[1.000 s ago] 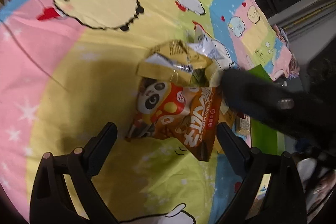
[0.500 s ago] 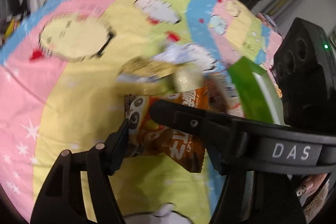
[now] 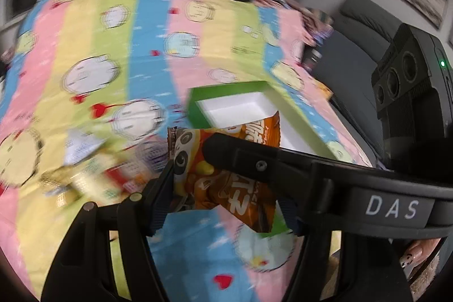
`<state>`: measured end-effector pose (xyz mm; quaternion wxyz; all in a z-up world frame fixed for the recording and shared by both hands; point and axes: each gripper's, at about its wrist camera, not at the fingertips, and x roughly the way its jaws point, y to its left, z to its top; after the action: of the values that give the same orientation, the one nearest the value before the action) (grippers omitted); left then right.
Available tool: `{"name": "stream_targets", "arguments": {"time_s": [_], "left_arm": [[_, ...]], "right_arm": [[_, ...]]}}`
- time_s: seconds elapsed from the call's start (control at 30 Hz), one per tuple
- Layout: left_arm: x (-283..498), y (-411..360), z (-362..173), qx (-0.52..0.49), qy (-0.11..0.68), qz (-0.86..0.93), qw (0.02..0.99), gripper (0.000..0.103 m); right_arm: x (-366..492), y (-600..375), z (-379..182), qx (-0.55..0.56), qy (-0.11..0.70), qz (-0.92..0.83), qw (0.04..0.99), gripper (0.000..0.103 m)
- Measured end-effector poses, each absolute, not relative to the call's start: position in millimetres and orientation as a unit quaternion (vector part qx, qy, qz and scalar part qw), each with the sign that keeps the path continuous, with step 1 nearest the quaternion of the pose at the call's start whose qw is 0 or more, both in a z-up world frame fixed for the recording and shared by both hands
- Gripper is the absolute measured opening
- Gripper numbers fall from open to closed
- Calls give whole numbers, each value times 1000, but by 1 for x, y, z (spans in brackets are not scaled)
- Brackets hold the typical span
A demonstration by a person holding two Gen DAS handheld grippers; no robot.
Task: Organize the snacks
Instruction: 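Carry the orange chip bag into the green box and open the right gripper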
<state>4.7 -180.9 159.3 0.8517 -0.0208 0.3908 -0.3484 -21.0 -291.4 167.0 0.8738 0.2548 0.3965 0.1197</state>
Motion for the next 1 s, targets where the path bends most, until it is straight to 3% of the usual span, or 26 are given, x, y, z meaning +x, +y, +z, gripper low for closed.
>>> {"name": "stream_targets", "arguments": {"time_s": [0.47,0.73,1.0], "left_arm": [[33,-328,118,48,459,-408,788,63],[38,-338,80,41,510,-392,765,62],[25,-333,67,35,530,-371,762,59]], "right_arm": [[-30,-437,119,360,394,6,846,42],[-25,-451,81,370,430,-14,824,43],[-33,-433,77,330,446,-42,831,43]]}}
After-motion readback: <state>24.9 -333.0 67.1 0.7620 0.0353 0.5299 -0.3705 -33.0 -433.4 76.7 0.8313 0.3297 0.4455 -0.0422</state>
